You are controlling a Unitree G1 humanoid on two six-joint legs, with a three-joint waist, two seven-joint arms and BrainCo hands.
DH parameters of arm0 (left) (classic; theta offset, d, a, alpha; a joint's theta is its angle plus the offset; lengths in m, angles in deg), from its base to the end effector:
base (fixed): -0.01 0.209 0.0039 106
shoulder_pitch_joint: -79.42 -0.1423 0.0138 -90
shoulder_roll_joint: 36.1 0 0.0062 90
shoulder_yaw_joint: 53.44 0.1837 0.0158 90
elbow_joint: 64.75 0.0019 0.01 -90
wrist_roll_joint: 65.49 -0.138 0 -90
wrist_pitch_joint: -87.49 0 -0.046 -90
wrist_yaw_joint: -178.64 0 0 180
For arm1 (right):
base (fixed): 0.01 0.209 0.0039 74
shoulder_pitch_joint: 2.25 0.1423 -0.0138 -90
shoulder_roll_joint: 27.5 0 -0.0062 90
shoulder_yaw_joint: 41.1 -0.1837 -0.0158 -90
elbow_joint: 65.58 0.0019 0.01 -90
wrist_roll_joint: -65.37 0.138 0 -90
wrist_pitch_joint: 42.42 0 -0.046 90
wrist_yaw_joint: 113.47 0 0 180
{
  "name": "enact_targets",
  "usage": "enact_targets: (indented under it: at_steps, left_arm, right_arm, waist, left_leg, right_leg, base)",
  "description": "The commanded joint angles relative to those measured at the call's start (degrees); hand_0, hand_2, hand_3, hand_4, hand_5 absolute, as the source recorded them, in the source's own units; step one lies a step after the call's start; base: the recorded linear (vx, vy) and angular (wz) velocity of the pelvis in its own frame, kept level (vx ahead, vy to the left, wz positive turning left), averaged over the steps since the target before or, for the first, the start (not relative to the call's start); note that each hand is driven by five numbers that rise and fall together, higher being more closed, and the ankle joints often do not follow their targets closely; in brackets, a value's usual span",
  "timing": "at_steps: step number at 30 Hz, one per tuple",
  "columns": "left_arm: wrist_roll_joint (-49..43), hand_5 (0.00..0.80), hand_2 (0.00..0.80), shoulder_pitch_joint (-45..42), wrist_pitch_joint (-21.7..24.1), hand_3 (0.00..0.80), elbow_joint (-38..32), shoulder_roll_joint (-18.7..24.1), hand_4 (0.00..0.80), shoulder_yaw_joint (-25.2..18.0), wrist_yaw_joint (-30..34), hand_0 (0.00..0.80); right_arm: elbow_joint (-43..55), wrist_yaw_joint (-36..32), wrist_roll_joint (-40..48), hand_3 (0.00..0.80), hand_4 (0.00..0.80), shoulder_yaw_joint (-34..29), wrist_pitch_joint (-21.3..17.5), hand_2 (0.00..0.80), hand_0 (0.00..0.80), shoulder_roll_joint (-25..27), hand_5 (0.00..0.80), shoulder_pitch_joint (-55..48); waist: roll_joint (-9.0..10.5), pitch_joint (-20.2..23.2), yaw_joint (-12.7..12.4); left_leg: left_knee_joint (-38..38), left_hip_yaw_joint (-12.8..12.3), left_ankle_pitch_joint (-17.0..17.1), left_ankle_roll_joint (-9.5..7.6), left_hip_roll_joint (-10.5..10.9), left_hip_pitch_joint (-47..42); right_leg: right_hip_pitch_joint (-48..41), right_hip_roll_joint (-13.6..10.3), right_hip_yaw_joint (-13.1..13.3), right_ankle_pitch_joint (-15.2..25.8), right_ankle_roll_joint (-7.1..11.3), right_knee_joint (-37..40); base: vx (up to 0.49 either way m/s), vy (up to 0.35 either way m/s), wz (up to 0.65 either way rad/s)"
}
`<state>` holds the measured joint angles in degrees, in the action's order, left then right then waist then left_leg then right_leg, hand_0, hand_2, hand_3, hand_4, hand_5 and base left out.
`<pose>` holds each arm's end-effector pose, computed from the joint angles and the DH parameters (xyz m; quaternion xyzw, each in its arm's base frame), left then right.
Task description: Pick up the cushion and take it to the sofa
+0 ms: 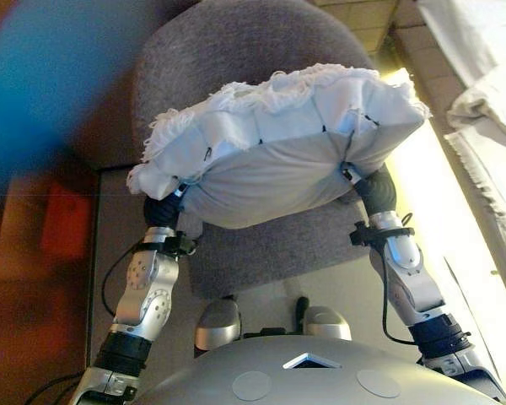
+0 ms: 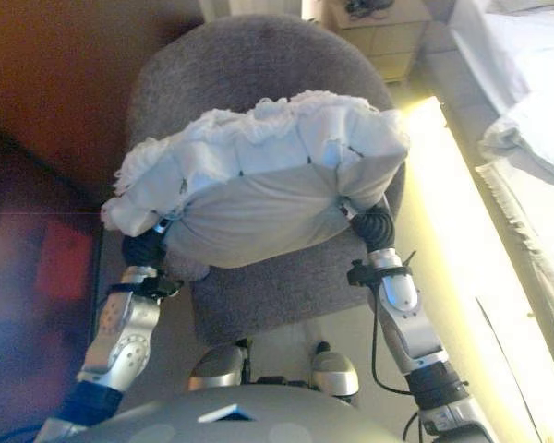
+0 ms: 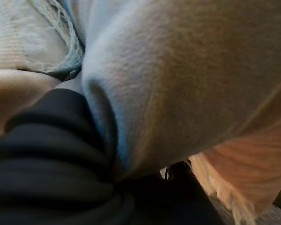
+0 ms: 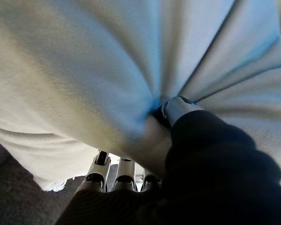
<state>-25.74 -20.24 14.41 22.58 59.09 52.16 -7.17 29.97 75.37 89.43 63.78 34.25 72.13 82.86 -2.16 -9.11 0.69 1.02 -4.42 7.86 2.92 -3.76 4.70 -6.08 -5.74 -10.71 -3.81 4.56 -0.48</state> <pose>0.1622 0.1776 0.0300 -0.1863 -0.0110 -0.0161 0.9823 0.1802 -0.1821 0.0532 0.0180 -0.0627 0.0488 0.9967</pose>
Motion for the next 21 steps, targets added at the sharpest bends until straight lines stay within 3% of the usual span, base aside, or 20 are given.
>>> enact_targets:
  at_steps: [1, 4, 8, 14, 21]
  left_arm:
    - [0.73, 0.8, 0.8, 8.18, 5.54, 0.8, -4.01, -1.02, 0.8, 0.96, 5.39, 0.8]
    - [0.94, 0.8, 0.8, 6.24, 4.32, 0.8, -4.16, -1.38, 0.8, 0.08, 3.66, 0.8]
    - [-1.01, 0.8, 0.8, 6.16, 4.36, 0.8, -3.71, -0.49, 0.8, 0.97, 2.79, 0.8]
    - [-3.37, 0.8, 0.8, 14.28, 5.06, 0.8, -1.67, 0.55, 0.8, 3.38, 1.34, 0.8]
    - [-6.68, 0.8, 0.8, 21.9, 6.41, 0.8, 2.65, -0.66, 0.8, 5.5, -0.86, 0.8]
  right_arm:
    - [5.74, -0.84, -4.73, 0.8, 0.8, 1.56, -6.21, 0.8, 0.8, -0.4, 0.8, 4.27]
    - [7.29, -3.02, -3.85, 0.8, 0.8, 0.04, -3.66, 0.8, 0.8, 0.08, 0.8, 1.35]
    - [7.49, -1.3, -5.47, 0.8, 0.8, 1.14, -3.36, 0.8, 0.8, 0.14, 0.8, -0.08]
    - [2.59, 6.36, -9.29, 0.8, 0.8, 4.63, -4.98, 0.8, 0.8, -1.55, 0.8, 8.5]
    - [-0.48, 10.83, -10.62, 0.8, 0.8, 5.66, -4.09, 0.8, 0.8, -3.37, 0.8, 14.31]
  waist:
    - [3.86, -1.64, 0.23]
    - [3.97, -0.67, 0.31]
    - [4.67, -1.02, 0.29]
    - [4.86, -7.45, -0.54]
    - [3.75, -11.7, 0.86]
  left_leg:
    - [-6.83, -5.13, -4.57, 3.64, -6.28, -3.72]
    - [-1.73, -4.1, -5.55, 2.61, -4.47, -6.94]
    - [-1.11, -3.81, -6.55, 2.02, -4.1, -6.88]
    - [-0.36, -2.86, -5.78, 1.31, -3.23, -2.63]
    - [1.35, -3.29, -4.86, 0.56, -2.0, -0.53]
  right_leg:
    - [3.71, -5.1, -1.82, 9.06, 1.81, 4.11]
    - [2.86, -4.74, -1.46, 8.99, 2.22, 4.35]
    - [4.2, -4.41, -0.54, 8.64, 2.31, 3.21]
    - [9.09, -4.58, 0.69, 9.27, 2.7, 2.06]
    - [11.87, -4.73, 2.5, 10.06, 2.93, 2.49]
  base:
    - [0.108, 0.099, 0.55]
    - [0.195, 0.078, 0.2]
    - [0.056, -0.03, 0.25]
    - [-0.164, -0.037, 0.12]
    - [-0.095, 0.014, 0.0]
